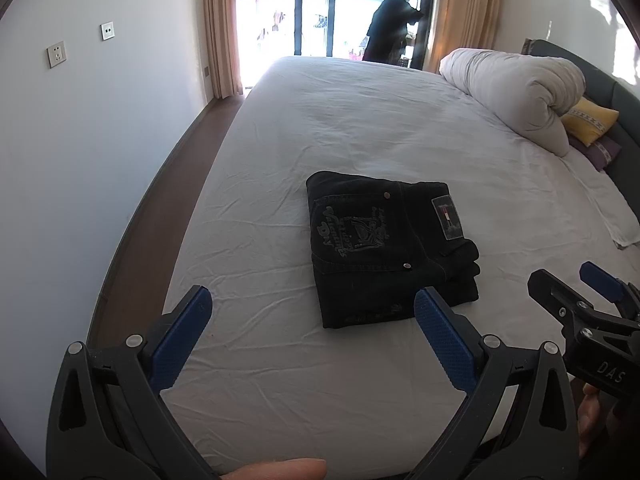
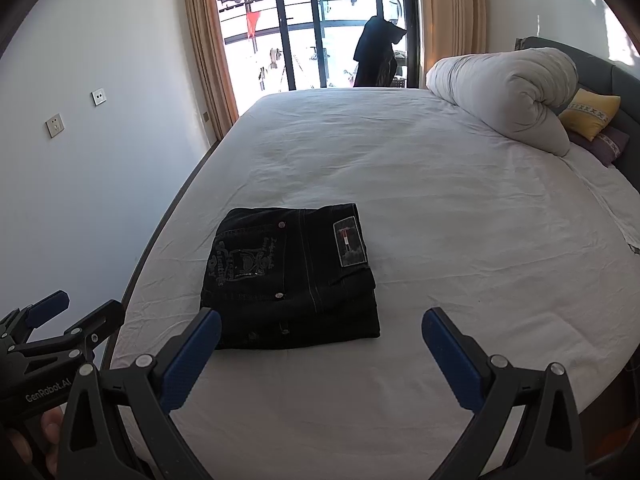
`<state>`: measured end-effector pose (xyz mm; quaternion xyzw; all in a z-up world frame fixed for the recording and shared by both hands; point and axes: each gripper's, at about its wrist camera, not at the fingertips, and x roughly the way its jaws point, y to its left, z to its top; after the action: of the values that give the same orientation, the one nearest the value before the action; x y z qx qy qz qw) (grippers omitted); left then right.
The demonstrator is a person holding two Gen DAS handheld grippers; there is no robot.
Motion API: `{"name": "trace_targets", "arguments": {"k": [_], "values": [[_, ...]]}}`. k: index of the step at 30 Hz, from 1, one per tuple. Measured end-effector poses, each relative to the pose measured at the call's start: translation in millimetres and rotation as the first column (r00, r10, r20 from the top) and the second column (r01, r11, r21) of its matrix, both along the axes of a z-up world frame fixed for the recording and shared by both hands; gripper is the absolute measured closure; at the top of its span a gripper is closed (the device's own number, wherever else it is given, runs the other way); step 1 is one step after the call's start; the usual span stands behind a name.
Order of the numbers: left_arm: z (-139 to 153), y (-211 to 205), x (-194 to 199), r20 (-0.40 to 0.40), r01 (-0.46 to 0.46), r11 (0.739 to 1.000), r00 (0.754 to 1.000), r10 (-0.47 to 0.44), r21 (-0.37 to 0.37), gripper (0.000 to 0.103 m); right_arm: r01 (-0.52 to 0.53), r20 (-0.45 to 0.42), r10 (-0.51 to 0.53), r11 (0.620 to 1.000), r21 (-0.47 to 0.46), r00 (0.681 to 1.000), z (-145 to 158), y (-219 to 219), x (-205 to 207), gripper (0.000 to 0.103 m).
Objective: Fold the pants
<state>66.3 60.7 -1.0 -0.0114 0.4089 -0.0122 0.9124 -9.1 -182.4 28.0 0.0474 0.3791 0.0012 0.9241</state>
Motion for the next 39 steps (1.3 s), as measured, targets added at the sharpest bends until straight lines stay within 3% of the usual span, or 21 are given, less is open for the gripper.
{"name": "trace_targets", "arguments": {"k": [39], "values": [[-8,-3,-6,-0.026,0.006,1.0,1.0,-0.006,-0.001,0.0,-0.005,-0.014,0.005,1.0,0.004,1.0,-12,3,-6,0.0]]}}
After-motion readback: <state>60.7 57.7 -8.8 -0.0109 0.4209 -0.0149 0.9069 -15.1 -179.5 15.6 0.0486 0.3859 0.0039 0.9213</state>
